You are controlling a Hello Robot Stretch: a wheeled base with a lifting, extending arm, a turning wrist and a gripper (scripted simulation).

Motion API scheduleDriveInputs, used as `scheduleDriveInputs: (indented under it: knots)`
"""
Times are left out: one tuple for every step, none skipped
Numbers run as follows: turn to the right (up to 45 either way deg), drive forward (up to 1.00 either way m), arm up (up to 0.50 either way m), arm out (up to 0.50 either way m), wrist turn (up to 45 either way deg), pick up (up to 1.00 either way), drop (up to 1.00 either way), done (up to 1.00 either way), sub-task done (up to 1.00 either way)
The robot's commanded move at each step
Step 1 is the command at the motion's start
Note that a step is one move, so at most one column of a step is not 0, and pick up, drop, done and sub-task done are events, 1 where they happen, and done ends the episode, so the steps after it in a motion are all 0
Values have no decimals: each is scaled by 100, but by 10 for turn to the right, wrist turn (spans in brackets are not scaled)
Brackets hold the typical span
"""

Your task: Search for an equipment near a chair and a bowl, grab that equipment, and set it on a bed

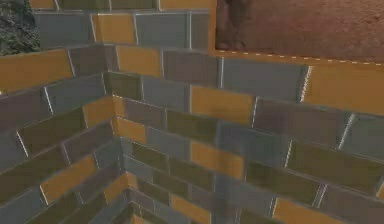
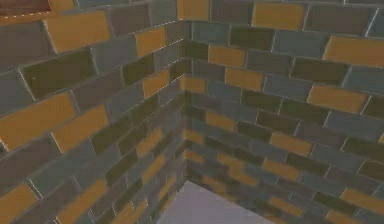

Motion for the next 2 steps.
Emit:
scheduleDriveInputs:
  knots:
    - [-450,0,0,0,0,0,0,0,0]
    - [-450,0,0,0,0,0,0,0,0]
